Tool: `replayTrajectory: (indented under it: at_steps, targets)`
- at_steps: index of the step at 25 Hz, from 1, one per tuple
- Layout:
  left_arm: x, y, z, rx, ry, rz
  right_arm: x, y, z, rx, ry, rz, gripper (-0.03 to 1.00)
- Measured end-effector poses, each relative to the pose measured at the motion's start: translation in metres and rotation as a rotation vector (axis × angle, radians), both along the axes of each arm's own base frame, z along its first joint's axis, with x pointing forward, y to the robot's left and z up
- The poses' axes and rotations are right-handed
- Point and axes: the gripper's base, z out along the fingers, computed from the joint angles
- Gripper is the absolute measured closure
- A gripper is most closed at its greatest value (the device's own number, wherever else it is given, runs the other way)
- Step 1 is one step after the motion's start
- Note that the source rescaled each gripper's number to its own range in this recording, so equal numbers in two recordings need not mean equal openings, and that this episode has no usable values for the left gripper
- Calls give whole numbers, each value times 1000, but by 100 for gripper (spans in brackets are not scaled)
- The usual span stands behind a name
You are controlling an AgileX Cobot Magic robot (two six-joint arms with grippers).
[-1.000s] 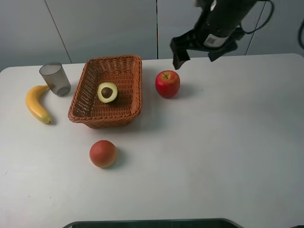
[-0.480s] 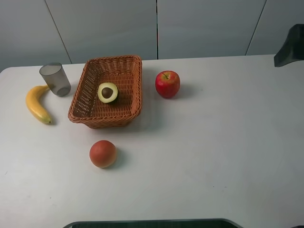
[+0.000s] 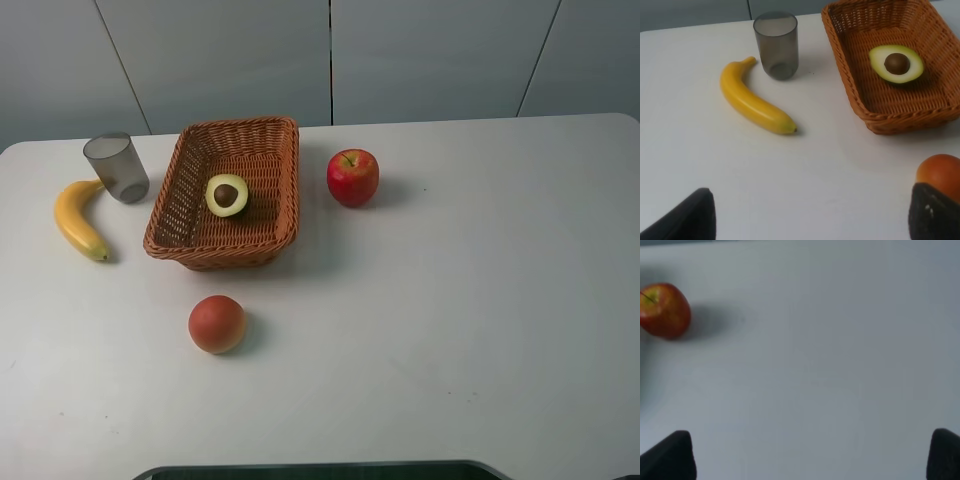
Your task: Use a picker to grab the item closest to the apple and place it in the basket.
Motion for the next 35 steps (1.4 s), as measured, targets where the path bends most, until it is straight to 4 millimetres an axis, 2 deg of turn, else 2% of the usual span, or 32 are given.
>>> replayTrajectory:
  at_steps: [5, 7, 10, 16, 25, 35]
  targets:
    - [0, 0, 0, 0, 0, 0, -49, -2, 4, -15, -160, 16, -3]
    - [0, 0, 0, 0, 0, 0, -61, -3, 1, -15, -209, 17, -3]
    - [0, 0, 0, 0, 0, 0, -72, 0, -14, 14, -243, 44, -3]
    - [0, 0, 0, 0, 0, 0, -76, 1, -41, 16, -223, 62, -3]
    - [0, 0, 0, 0, 0, 0, -72, 1, -50, -56, -200, 122, -3]
    - [0, 0, 0, 0, 0, 0, -72, 1, -50, 0, -201, 84, -3]
